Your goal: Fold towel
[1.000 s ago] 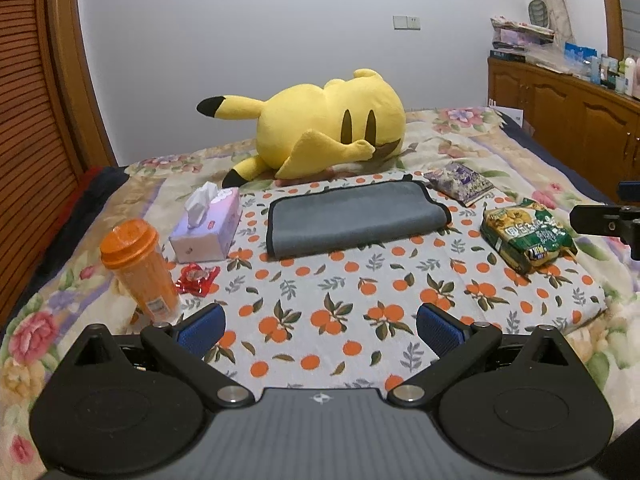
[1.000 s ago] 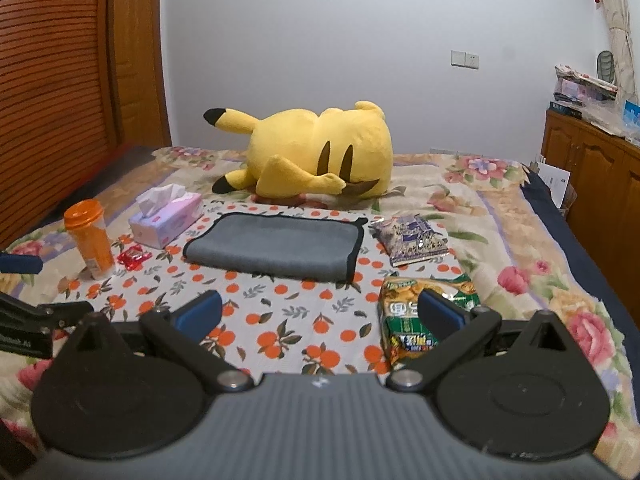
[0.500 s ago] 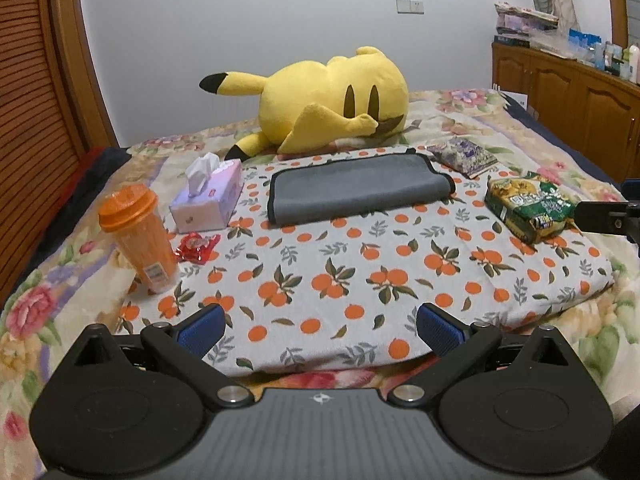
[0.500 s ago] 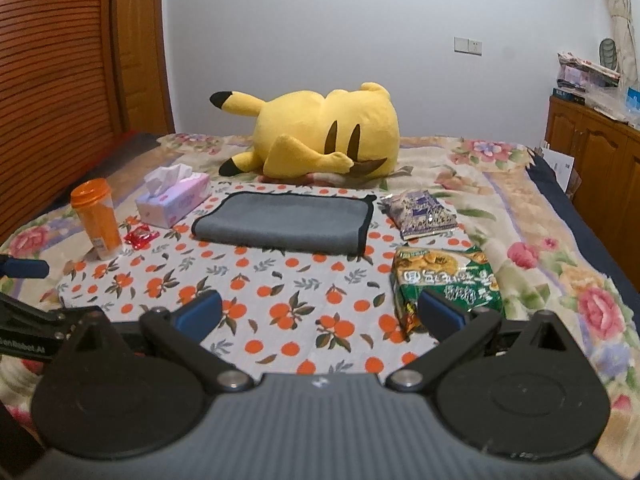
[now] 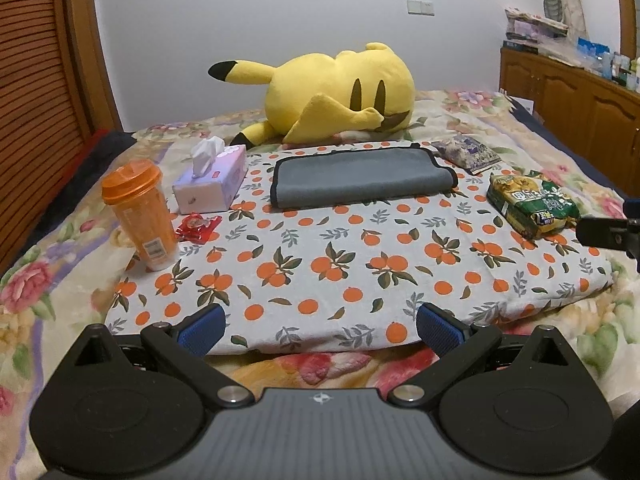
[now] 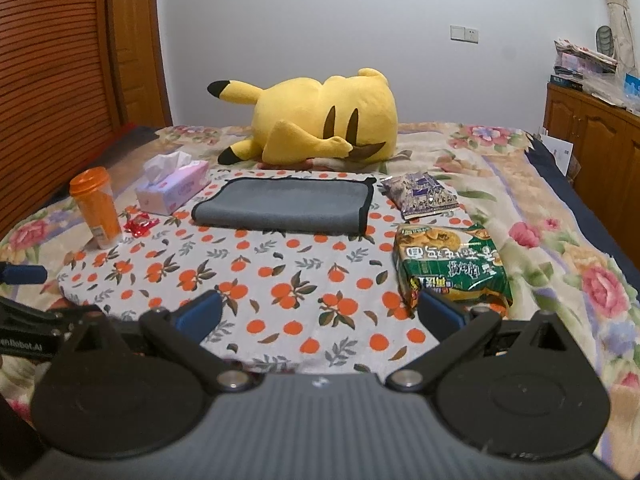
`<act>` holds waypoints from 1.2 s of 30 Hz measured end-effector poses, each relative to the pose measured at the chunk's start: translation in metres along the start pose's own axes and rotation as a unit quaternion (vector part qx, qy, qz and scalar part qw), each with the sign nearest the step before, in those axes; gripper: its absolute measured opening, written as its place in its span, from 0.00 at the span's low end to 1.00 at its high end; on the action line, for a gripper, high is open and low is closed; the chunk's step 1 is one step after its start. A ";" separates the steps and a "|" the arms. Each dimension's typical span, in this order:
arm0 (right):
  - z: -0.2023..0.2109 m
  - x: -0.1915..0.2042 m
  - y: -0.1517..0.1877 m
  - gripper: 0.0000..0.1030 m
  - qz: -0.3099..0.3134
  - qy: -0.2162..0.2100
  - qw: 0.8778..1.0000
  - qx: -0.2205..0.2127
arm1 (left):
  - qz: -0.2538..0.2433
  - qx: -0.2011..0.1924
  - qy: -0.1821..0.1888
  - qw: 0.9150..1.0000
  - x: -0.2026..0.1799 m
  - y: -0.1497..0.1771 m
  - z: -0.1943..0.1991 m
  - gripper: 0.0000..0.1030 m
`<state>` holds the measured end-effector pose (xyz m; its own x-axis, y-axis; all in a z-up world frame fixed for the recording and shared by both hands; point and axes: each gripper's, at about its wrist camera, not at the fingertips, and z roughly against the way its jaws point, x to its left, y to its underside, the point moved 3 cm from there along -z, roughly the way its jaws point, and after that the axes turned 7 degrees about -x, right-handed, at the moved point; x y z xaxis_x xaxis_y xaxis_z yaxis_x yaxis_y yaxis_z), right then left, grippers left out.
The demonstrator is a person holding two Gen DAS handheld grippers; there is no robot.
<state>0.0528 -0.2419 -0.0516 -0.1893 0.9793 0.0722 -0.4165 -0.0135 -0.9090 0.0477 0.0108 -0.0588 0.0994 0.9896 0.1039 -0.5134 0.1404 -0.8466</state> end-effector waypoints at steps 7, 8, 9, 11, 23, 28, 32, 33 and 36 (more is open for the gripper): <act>0.003 0.002 0.003 1.00 0.007 0.005 1.000 -0.007 | 0.008 -0.011 -0.006 1.000 0.003 0.003 0.006 1.00; 0.002 0.002 0.004 1.00 0.008 0.006 1.000 -0.005 | 0.011 -0.014 -0.006 1.000 0.004 0.003 0.007 1.00; 0.001 0.002 0.005 1.00 0.009 0.007 1.000 -0.003 | 0.013 -0.016 -0.007 1.000 0.005 0.004 0.008 1.00; -0.001 0.002 0.006 1.00 0.011 0.008 1.000 0.000 | 0.015 -0.018 -0.009 1.000 0.006 0.004 0.008 1.00; -0.001 0.002 0.007 1.00 0.012 0.015 1.000 0.001 | 0.011 -0.027 -0.015 0.999 0.006 0.004 0.011 1.00; 0.002 0.000 0.006 1.00 0.009 0.018 1.000 -0.010 | 0.013 -0.049 -0.013 0.999 0.007 0.001 0.018 1.00; 0.004 0.000 0.005 1.00 0.009 0.019 1.000 -0.019 | 0.015 -0.069 -0.011 0.997 0.006 -0.002 0.024 1.00; 0.004 0.000 0.005 1.00 0.009 0.019 1.000 -0.021 | 0.016 -0.073 -0.011 0.997 0.007 -0.002 0.025 1.00; 0.006 -0.001 0.004 1.00 0.007 0.020 0.999 -0.028 | 0.018 -0.079 -0.012 0.997 0.007 -0.003 0.026 1.00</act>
<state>0.0460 -0.2442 -0.0525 -0.1586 0.9864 0.0437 -0.3633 -0.0171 -0.9315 0.0276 0.0179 -0.0417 0.0609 0.9948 0.0822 -0.3760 0.0991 -0.9213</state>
